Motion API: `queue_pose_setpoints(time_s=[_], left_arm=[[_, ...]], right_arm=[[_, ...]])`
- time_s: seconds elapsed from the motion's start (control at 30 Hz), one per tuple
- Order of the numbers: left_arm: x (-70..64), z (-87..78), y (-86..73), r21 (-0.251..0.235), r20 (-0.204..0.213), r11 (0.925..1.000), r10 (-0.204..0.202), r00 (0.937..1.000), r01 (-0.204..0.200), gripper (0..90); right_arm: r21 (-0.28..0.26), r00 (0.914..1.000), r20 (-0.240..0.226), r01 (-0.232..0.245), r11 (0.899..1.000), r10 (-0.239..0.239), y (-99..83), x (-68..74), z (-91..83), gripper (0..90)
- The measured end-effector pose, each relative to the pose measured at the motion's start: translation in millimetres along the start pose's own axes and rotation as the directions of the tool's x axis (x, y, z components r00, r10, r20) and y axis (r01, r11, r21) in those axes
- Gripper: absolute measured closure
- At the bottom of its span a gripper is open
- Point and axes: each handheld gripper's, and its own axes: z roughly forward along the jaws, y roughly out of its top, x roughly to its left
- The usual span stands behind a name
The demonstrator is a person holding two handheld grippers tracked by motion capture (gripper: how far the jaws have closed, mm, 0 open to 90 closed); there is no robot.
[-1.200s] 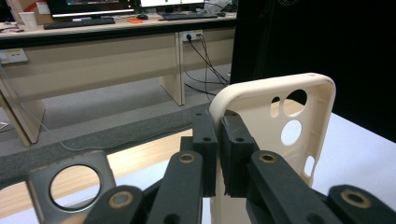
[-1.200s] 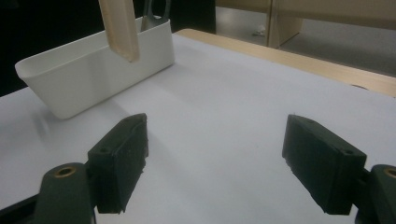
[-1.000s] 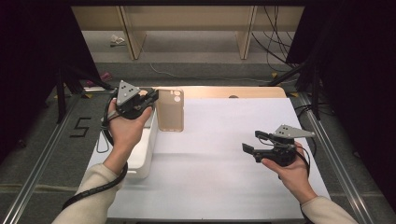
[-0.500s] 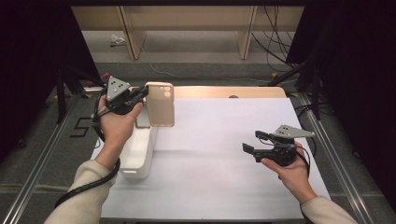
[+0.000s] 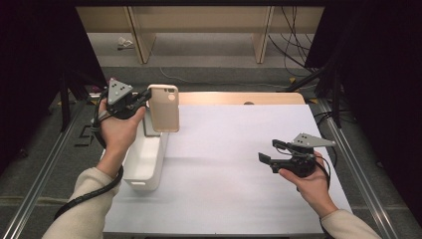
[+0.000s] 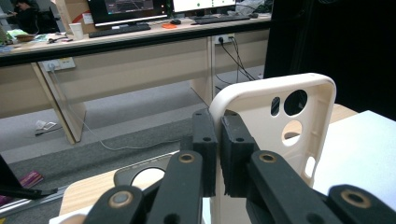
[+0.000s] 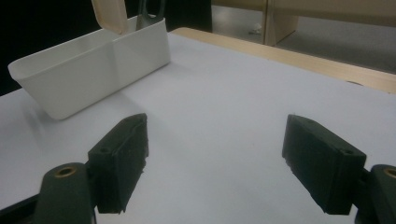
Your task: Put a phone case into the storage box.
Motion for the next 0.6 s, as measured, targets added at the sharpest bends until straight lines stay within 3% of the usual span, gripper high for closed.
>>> queue_pose_setpoints(time_s=[0.6], left_arm=[[17.0,7.6,0.6,0.011,-0.046,0.9999,0.008,0.9989,-0.008,85.7]], right_arm=[[-0.001,1.0000,0.001,-0.004,1.000,0.004,-0.2,-0.6,0.0,23.5]])
